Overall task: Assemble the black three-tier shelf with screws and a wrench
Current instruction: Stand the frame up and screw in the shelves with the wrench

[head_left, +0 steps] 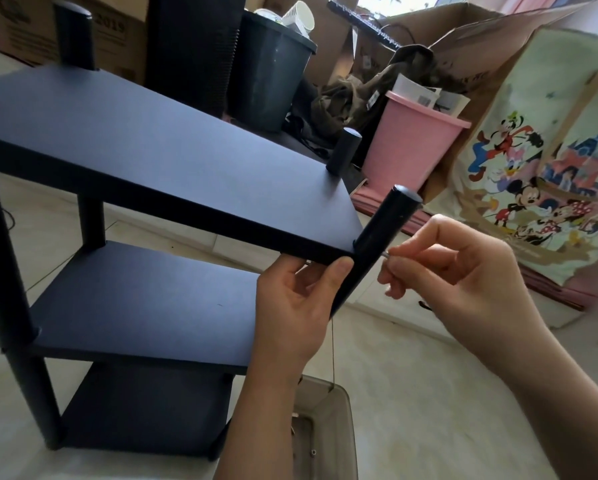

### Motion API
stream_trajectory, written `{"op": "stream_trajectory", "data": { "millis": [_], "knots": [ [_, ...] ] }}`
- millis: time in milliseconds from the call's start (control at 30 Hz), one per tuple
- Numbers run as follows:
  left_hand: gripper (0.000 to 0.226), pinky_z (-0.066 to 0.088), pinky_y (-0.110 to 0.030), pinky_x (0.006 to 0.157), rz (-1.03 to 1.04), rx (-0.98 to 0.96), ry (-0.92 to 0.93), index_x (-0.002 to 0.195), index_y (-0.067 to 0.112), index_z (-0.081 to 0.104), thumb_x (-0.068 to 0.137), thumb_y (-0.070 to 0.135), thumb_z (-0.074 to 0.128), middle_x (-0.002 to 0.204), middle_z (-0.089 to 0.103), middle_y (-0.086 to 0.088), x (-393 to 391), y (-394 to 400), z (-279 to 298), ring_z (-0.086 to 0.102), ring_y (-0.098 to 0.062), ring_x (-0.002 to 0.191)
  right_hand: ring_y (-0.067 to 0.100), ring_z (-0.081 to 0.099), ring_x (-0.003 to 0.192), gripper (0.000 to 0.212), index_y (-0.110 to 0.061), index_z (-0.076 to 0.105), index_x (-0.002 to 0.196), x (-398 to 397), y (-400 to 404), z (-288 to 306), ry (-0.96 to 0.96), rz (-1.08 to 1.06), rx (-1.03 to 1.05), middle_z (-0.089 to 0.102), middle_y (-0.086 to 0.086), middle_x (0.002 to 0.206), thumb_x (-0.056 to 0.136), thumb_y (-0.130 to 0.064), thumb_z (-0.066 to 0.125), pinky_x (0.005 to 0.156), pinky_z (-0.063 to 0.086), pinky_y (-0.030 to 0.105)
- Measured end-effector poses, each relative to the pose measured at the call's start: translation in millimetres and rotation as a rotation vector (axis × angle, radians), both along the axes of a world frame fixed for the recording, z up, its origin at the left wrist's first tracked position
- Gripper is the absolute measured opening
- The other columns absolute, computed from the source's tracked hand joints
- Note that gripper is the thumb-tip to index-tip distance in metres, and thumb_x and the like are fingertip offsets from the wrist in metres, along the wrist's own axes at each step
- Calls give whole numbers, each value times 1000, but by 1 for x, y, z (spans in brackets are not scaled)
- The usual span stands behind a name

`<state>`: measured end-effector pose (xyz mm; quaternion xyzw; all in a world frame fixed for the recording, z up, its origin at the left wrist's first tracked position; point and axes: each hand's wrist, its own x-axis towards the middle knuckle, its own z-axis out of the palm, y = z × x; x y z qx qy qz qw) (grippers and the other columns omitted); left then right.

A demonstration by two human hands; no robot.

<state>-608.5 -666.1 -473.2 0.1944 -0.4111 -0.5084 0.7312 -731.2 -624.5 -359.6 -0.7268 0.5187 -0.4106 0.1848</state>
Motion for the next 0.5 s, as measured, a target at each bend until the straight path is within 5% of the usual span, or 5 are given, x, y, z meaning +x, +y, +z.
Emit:
{"op": "stream_trajectory", "data": {
  "millis": [167,367,500],
  "knots": [
    [20,54,-12,76,2,0,5,100,18,71,83,27,69,94,78,14,0,0,0,74,-5,92,14,72,70,11,-10,62,82,1,4,-8,147,-55,-122,73,-1,78,86,-2,68,67,57,21],
    [21,54,-13,77,13,-22,2,101,17,70,84,29,69,95,78,13,-1,-1,0,74,-6,93,23,73,71,6,3,58,83,3,1,-12,-184,34,-40,74,13,80,86,7,62,68,59,27],
    [19,54,-14,77,23,-10,5,101,19,70,86,30,69,96,78,13,-2,-2,0,74,-7,93,22,74,71,9,1,59,83,4,0,-18,-199,22,-83,74,11,81,86,9,63,67,59,26]
  ]
}}
